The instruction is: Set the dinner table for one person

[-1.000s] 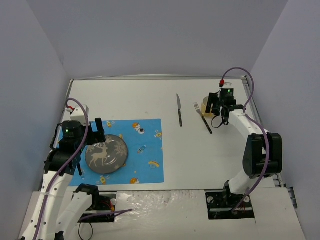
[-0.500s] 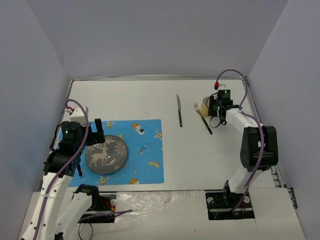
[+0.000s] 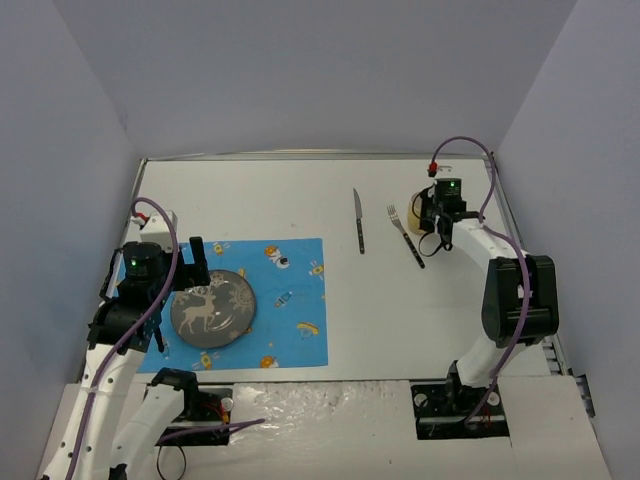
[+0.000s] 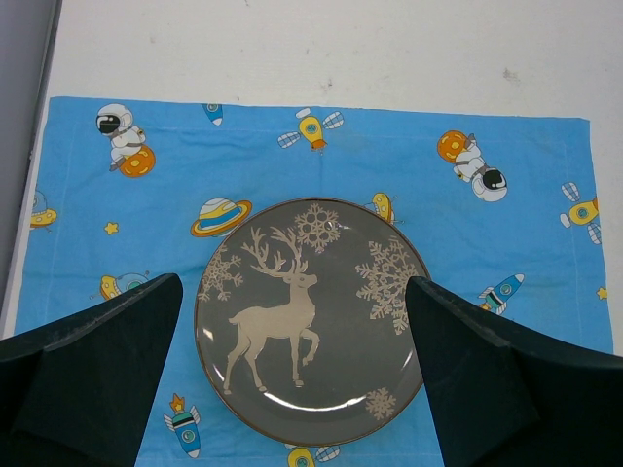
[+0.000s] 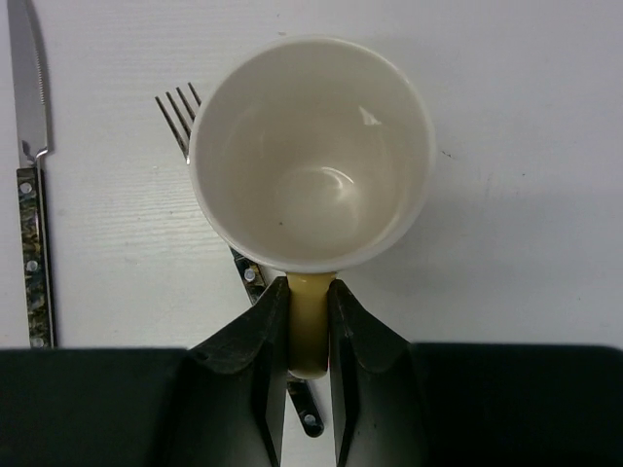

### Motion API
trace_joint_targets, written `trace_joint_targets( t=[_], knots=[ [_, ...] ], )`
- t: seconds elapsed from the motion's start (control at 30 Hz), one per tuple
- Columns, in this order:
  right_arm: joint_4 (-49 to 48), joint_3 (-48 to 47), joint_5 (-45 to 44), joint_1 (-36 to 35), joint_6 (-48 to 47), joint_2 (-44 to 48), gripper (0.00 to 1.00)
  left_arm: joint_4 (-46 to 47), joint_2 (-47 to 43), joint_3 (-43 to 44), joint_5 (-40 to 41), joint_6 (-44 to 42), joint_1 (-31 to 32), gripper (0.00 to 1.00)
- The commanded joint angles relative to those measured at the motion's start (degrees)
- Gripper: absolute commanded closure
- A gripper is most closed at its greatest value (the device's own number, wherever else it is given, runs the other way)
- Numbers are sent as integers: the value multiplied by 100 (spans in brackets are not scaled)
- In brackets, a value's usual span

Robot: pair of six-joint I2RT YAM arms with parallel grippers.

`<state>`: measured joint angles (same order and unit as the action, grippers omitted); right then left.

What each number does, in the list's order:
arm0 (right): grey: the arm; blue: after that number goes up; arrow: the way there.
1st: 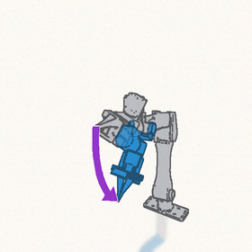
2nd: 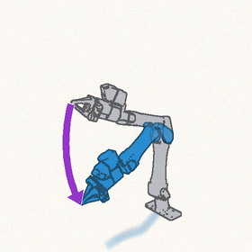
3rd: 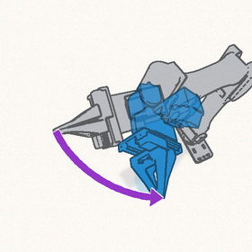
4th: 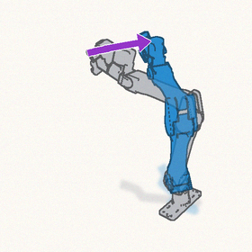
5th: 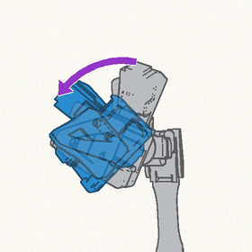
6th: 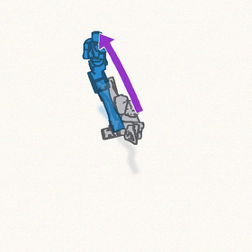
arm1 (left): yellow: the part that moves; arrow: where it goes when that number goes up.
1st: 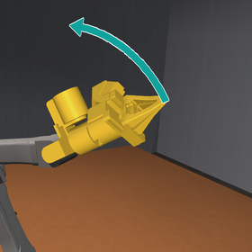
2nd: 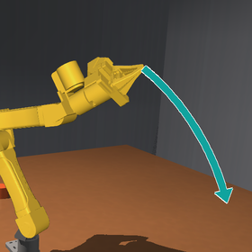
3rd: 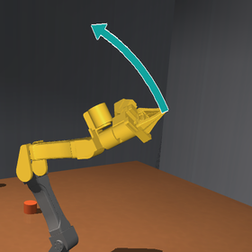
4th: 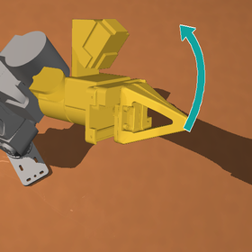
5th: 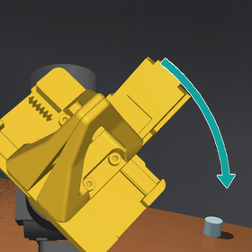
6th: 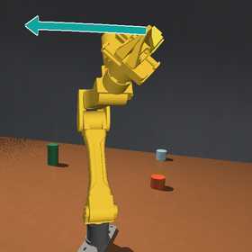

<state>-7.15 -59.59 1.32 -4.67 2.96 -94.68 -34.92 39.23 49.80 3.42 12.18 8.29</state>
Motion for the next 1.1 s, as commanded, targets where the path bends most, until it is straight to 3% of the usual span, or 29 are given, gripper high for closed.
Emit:
trace_joint_targets(
  t=[0.0,0.13,0.3,0.67,1.07],
  knots=[
    [-916,-79,-115,-442,-499,1008,100,392,67,50,47,-76,23,3],
    [-1088,-72,58,-957,-688,1327,100,398,82,56,60,-69,17,3],
    [-1496,-17,888,-1524,-533,1494,100,398,105,65,76,-75,14,3],
    [-2221,-80,1586,-2976,-620,792,100,372,85,75,149,-59,14,3],
    [-2730,-88,1701,-3430,-826,15,100,363,64,65,159,-58,14,3]
  ],
)
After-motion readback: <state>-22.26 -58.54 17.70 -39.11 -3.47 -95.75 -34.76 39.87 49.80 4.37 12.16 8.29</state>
